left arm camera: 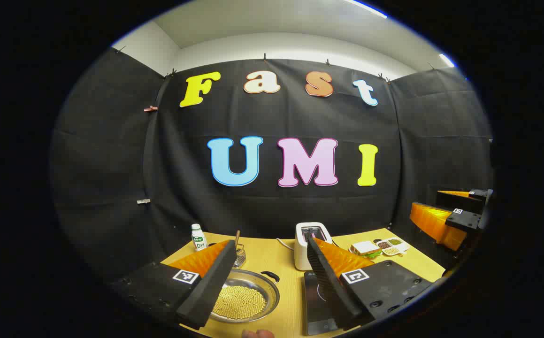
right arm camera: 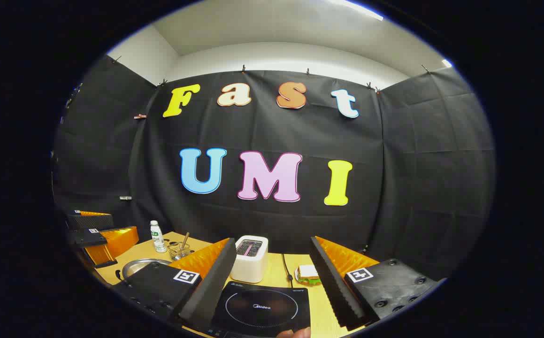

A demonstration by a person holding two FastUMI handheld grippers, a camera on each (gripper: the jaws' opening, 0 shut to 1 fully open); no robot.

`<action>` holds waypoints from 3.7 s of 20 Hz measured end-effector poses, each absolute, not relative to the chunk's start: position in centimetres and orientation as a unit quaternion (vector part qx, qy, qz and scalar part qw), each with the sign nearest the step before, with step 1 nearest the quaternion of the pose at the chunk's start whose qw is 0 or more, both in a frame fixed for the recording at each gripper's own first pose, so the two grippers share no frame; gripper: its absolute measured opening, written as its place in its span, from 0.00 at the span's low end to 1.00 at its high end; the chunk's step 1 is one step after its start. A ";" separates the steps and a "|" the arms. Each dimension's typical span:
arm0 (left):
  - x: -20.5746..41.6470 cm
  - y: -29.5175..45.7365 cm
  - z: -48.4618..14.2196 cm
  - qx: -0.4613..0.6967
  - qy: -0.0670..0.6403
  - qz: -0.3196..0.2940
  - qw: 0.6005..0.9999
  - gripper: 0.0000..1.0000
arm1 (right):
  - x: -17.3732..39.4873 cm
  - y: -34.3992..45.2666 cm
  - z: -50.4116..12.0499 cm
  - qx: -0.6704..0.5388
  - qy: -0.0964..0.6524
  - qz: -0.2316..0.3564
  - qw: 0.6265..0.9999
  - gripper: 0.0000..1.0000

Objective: First push the handle of the pot to place it horizontally, then grasp the pot with both hands and set it on the induction cooktop.

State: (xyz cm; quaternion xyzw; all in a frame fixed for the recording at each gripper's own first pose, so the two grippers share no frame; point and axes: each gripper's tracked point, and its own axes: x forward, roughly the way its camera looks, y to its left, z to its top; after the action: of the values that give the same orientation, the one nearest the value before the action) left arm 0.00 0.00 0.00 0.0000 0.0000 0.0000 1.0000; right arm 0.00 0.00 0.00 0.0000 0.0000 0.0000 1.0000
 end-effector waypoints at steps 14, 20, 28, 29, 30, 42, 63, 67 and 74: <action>0.9 0.8 -0.9 -0.005 -0.004 -0.017 1.000 0.95 | 0.2 0.9 -0.5 -0.004 0.003 -0.012 1.000 0.97; 0.8 1.4 -1.2 -0.003 -0.013 -0.020 1.000 0.95 | 0.1 1.4 0.0 -0.011 -0.008 -0.011 1.000 0.97; -1.2 0.5 -3.3 0.012 0.014 -0.101 0.995 0.06 | -0.3 2.7 -0.6 -0.019 -0.001 -0.004 1.000 0.97; -1.6 0.8 -4.6 0.021 0.036 -0.113 0.993 0.05 | -0.3 2.8 -0.7 -0.018 0.001 -0.003 1.000 0.97; -1.9 1.6 -6.4 0.031 0.062 -0.122 0.990 0.05 | -0.3 3.1 -0.9 -0.018 0.003 0.000 1.000 0.97; -7.5 9.7 -25.1 0.066 0.363 -0.200 0.908 0.05 | -0.8 3.1 -3.3 -0.032 0.038 0.001 0.999 0.98; -3.0 18.1 -32.0 0.107 0.498 -0.209 0.835 0.05 | -0.6 0.3 -4.9 -0.038 0.065 -0.044 0.996 0.98; -1.0 21.3 -32.3 0.112 0.498 -0.190 0.838 0.05 | -0.3 0.7 -5.1 -0.044 0.067 -0.046 0.996 0.98; 4.1 27.0 -32.7 0.106 0.493 -0.143 0.851 0.05 | 0.3 1.0 -5.6 -0.054 0.076 -0.054 0.994 0.98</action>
State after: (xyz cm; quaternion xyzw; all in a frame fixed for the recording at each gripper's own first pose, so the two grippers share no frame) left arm 4.07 26.98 -32.66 0.1061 0.4935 -0.1430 0.8513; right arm 0.28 1.01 -5.61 -0.0541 0.0761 -0.0537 0.9942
